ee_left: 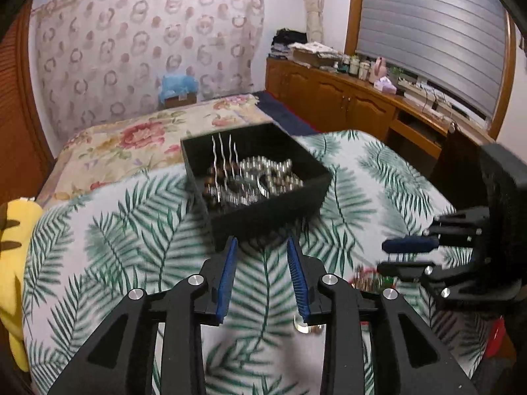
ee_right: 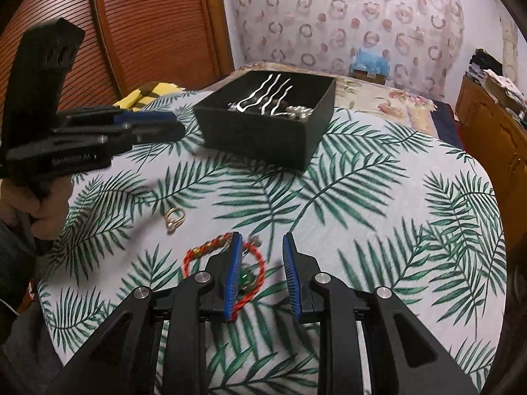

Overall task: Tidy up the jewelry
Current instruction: 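Move left tool to the gold ring while right tool approaches the red string bracelet, then grasp the gold pearl ring with left tool while right tool grasps green-bead pendant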

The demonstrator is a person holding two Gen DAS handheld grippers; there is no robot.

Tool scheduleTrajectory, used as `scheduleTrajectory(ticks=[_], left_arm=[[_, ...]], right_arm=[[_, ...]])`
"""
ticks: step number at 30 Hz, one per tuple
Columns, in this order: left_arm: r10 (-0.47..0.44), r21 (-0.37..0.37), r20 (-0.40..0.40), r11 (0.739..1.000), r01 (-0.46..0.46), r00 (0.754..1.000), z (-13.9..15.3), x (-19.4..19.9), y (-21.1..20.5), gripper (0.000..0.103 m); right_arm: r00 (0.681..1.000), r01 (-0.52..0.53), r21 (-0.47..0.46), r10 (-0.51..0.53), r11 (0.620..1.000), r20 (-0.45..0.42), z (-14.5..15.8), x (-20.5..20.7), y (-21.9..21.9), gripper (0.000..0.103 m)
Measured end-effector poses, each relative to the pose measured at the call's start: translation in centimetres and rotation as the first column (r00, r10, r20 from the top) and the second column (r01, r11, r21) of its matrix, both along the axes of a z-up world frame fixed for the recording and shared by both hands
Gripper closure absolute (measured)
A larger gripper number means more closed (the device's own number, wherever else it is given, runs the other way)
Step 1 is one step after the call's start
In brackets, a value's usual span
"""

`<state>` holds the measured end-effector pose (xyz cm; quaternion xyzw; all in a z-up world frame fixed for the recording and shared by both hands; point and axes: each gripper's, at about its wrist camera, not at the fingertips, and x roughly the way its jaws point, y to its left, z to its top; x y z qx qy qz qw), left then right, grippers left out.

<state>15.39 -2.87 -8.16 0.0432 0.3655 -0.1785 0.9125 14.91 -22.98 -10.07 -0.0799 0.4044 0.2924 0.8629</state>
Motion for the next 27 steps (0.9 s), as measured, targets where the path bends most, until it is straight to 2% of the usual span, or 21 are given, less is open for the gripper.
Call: scheduleTrajectory(ticks=[8, 18, 20, 24, 27], left_arm=[[-0.01, 0.026, -0.069, 1.0, 0.012, 0.998, -2.5, -1.8, 0.2, 0.071], [-0.014, 0.03, -0.099, 0.999, 0.017, 0.995, -3.5, -2.7, 0.5, 0.071], [-0.017, 0.031, -0.1, 0.999, 0.02, 0.995, -3.5, -2.8, 0.4, 0.071], [-0.022, 0.032, -0.105, 0.999, 0.026, 0.994, -3.6, -2.9, 0.3, 0.07], [-0.025, 0.034, -0.11, 0.999, 0.029, 0.994, -3.7, -2.9, 0.1, 0.07]], right_arm=[[0.998, -0.058, -0.048, 0.058, 0.997, 0.0, -0.4, -1.2, 1.4, 0.076], [0.997, -0.077, -0.113, 0.079, 0.991, 0.012, -1.1, -1.5, 1.8, 0.076], [0.997, -0.078, -0.128, 0.08, 0.989, 0.018, -1.2, -1.5, 1.9, 0.09], [0.996, -0.084, -0.133, 0.088, 0.988, 0.024, -1.2, -1.6, 1.8, 0.09], [0.997, -0.065, -0.101, 0.069, 0.993, 0.037, -0.5, -1.6, 1.2, 0.09]])
